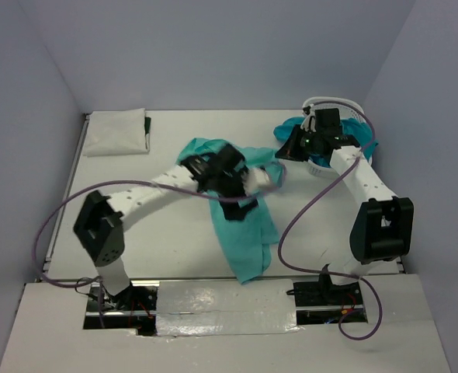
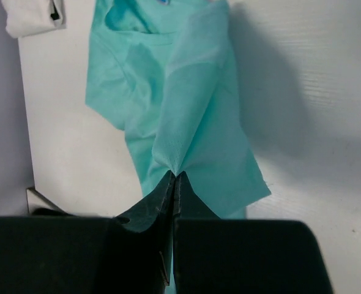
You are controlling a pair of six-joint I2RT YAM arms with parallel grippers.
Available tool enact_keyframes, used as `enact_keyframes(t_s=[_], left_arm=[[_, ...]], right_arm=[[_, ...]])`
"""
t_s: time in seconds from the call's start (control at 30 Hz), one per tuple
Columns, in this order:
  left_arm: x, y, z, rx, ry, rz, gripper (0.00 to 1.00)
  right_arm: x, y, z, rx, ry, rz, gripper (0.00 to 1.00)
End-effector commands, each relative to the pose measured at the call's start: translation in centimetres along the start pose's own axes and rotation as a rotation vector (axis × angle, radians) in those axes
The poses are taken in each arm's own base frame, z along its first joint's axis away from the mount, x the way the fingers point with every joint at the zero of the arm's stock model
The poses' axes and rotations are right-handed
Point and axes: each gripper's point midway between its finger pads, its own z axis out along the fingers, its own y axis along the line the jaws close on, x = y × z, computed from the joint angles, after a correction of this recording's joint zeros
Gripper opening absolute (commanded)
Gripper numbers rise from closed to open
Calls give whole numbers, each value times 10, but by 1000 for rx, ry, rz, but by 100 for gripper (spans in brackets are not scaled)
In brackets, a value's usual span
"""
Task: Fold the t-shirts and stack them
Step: Flatten out the tshirt
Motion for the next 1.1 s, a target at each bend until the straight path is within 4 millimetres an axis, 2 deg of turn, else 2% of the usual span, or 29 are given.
enact_keyframes(t_s=[0.0,0.07,0.1,0.2,0.27,0.3,0.37,0.43,0.47,0.53,0.57,0.6,0.63,0.67,0.7,0.73,0.77,0.8,0.83,0.87,0.9,0.93,0.97,1.0,1.03,1.07], left_arm=[[38,-98,53,176,199,205,93],[41,-122,72,209,220,245,95],[35,-133,81,216,198,270,96],[39,-147,99,273,212,274,96],[51,-159,105,311,243,349,95],[67,-175,108,327,276,411,96],[74,-191,115,305,270,548,98],[88,-194,127,290,295,548,97],[86,-196,134,279,285,510,95],[93,-194,140,273,295,496,86],[92,-193,142,265,283,498,74],[100,-191,142,256,300,501,66],[103,-190,142,253,308,496,53],[106,-188,141,245,319,496,23],[108,-182,136,217,334,505,6],[106,-177,131,197,335,510,0],[102,-172,124,184,329,512,0],[101,-159,111,169,346,490,0],[81,-147,90,132,295,492,0],[69,-122,73,83,272,450,0],[61,-111,44,56,260,440,0],[55,-96,27,28,249,418,0],[53,-66,0,-20,256,353,0],[42,-51,-28,-67,204,350,0],[37,-12,-57,-162,172,281,0],[36,7,-80,-223,151,255,0]], right_arm=[[-13,27,-15,-82,-57,-94,0],[-15,27,-16,-80,-71,-97,0],[-15,27,-17,-80,-72,-96,0],[-14,30,-18,-88,-70,-99,0],[-14,26,-21,-74,-83,-105,0],[-15,25,-21,-66,-89,-107,0],[-19,19,-22,-42,-98,-104,0],[-20,15,-21,-25,-99,-105,0],[-20,15,-22,-24,-100,-106,0],[-20,17,-24,-29,-108,-103,0],[-20,16,-24,-33,-110,-102,0],[-19,16,-24,-32,-109,-106,0],[-19,16,-25,-29,-109,-108,0],[-19,14,-25,-20,-107,-105,0],[-21,12,-27,-19,-115,-99,0],[-22,11,-29,-19,-120,-92,0],[-23,11,-30,-23,-124,-88,0],[-24,13,-33,-29,-128,-88,0],[-29,12,-38,-24,-146,-87,0],[-33,11,-42,-13,-158,-85,0],[-39,9,-48,-5,-174,-82,0],[-46,12,-54,-6,-191,-85,0],[-52,15,-60,-4,-209,-89,0],[-62,25,-71,-13,-235,-107,0],[-75,22,-82,3,-268,-108,0],[-82,26,-90,12,-287,-118,0]])
